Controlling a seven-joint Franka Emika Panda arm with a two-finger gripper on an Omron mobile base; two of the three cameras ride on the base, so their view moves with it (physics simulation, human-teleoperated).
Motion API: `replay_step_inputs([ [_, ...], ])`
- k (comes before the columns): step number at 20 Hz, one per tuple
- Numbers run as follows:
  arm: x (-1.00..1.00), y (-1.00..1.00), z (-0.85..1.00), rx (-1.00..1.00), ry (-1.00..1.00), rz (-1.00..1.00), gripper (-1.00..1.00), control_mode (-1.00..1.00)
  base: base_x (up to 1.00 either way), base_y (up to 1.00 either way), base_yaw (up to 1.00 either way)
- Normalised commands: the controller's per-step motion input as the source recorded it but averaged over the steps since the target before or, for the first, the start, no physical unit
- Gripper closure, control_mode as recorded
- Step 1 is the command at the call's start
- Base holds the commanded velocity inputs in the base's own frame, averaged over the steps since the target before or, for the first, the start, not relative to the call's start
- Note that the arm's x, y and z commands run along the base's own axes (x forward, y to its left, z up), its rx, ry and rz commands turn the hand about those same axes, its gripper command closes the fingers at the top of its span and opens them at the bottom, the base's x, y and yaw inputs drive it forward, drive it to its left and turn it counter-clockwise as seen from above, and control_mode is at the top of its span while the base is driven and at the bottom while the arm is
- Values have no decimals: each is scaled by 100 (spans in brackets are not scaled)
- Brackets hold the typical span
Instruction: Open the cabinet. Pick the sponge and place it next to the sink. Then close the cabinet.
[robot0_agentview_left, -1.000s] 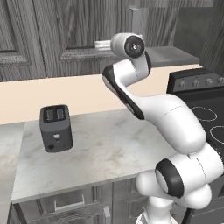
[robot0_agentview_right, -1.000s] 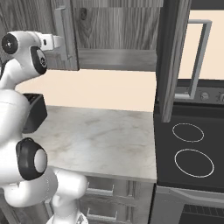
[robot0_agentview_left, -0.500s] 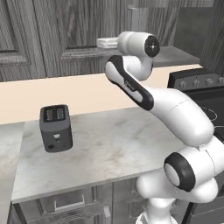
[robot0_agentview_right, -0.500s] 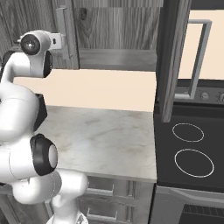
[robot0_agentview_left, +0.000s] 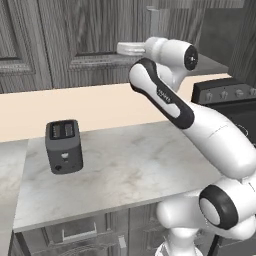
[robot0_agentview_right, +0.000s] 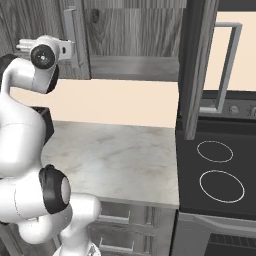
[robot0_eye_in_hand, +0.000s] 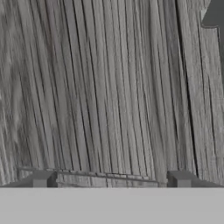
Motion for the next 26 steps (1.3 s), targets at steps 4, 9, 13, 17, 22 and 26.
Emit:
replay_step_inputs([
  [4, -95, -28, 10, 0, 1, 4, -100, -100, 0, 0, 0],
  [9, -98, -25, 23, -1, 4, 1, -100, -100, 0, 0, 0],
  [13, -100, -37, 33, -6, 10, 0, -100, -100, 0, 0, 0],
  [17, -98, -48, 32, -6, 11, 0, -100, -100, 0, 0, 0],
  [22, -100, -55, 14, -2, 8, -2, -100, -100, 0, 0, 0],
  [26, -100, -56, 4, 0, 3, -2, -100, -100, 0, 0, 0],
])
